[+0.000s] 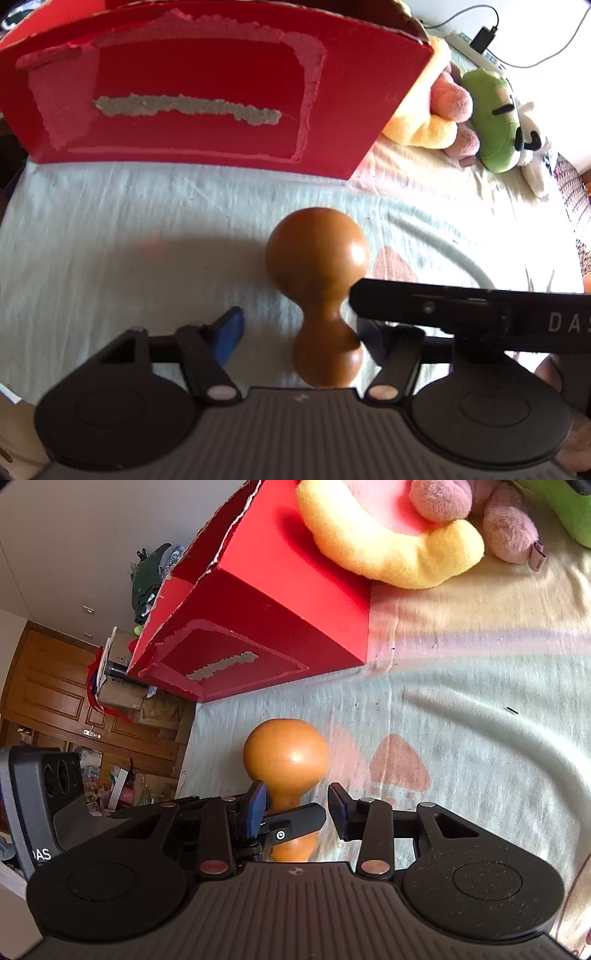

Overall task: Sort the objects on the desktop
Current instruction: 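Grasp the wooden gourd-shaped toy by its neck with the right tool, then lift the wooden gourd toy and carry it over the red bin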

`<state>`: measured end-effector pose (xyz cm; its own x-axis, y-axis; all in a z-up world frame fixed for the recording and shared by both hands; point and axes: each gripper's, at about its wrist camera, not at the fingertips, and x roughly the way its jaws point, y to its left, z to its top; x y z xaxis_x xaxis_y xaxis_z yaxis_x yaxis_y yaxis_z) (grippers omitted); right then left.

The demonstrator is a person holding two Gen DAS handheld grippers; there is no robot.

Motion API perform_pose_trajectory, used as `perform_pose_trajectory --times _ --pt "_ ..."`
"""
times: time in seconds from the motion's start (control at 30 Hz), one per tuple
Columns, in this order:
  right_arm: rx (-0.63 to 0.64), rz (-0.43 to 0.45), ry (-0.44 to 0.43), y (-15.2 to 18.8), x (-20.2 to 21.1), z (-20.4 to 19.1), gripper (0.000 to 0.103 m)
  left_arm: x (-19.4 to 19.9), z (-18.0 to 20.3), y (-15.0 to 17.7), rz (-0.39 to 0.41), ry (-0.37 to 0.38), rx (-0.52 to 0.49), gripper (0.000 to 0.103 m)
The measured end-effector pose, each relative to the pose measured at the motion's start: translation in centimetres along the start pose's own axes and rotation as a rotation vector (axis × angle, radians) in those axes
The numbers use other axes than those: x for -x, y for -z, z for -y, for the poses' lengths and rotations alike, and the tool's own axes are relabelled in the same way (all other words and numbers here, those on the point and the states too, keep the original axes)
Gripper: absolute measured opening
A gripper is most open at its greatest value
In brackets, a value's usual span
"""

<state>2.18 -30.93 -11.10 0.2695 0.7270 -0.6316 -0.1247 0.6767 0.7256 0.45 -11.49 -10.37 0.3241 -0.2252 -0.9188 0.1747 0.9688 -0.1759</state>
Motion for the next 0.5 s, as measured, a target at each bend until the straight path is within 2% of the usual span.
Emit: perform_pose_trajectory --times 0.13,0.37,0.5 --pt "0.014 -0.021 -0.004 -0.2 -1.0 -0.2 0.042 -0.2 0.9 0.0 0.013 -0.048 -0.068 0.053" --pt "0.011 -0.037 -0.025 -0.6 -1.7 -0.3 0.044 -0.2 0.8 -0.6 0.001 -0.076 -0.098 0.031" --pt "0.007 -0.035 -0.023 -0.8 -1.5 -0.2 0.043 -0.4 1.3 -1.0 -0.008 -0.092 -0.127 0.029"
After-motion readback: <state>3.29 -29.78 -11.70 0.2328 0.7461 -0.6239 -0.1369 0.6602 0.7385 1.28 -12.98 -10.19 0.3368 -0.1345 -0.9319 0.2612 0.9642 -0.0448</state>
